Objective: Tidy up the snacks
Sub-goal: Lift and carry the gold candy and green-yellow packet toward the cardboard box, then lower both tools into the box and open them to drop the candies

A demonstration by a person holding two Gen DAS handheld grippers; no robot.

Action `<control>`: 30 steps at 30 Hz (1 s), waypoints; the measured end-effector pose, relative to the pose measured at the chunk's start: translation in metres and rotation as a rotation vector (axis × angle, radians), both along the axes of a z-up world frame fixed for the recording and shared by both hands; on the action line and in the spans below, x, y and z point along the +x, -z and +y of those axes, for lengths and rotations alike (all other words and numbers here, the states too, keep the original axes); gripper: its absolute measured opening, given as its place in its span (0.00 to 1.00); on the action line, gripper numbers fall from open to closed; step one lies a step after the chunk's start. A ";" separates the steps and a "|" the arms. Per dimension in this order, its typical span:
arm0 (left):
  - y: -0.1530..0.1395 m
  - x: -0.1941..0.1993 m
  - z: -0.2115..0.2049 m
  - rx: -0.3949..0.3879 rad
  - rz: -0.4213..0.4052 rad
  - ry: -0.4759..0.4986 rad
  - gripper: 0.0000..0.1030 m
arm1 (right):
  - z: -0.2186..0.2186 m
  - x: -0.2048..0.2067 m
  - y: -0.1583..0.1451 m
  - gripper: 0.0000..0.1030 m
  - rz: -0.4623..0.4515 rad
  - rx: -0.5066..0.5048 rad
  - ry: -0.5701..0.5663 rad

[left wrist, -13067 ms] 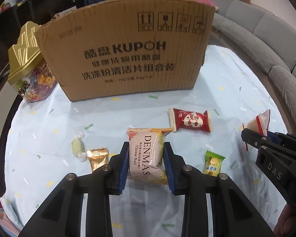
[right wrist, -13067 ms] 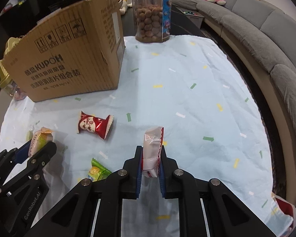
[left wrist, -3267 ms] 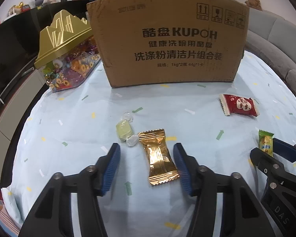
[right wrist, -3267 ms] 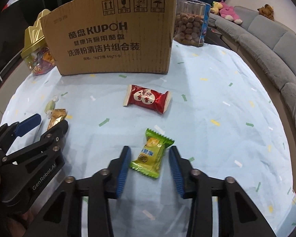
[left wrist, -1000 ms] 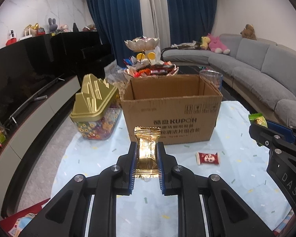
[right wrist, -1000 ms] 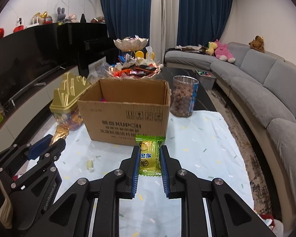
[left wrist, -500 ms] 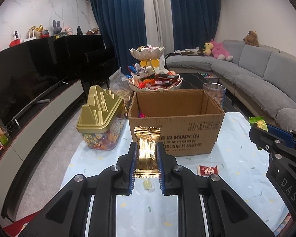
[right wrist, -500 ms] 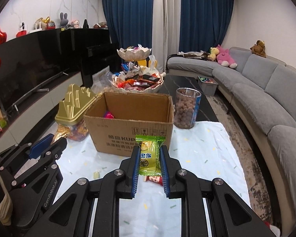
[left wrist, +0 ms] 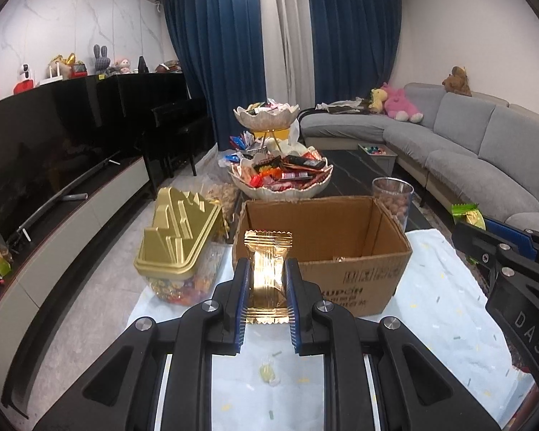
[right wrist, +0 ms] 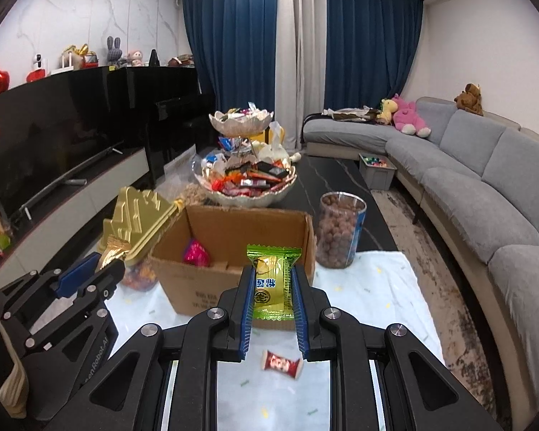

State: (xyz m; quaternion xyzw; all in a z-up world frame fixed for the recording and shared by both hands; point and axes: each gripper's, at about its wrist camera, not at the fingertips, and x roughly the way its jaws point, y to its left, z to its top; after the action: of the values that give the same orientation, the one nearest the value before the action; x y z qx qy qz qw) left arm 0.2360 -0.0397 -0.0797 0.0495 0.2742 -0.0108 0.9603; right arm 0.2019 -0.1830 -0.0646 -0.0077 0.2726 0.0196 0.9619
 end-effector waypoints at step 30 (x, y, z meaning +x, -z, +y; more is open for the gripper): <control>-0.011 0.103 -0.004 -0.005 0.032 0.045 0.20 | 0.003 0.091 -0.016 0.21 -0.013 -0.015 -0.008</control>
State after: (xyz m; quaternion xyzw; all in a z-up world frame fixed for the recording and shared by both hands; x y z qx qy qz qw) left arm 0.3389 -0.0438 -0.0691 0.0531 0.2881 -0.0339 0.9555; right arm 0.2929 -0.1805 -0.0483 -0.0163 0.2663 0.0211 0.9635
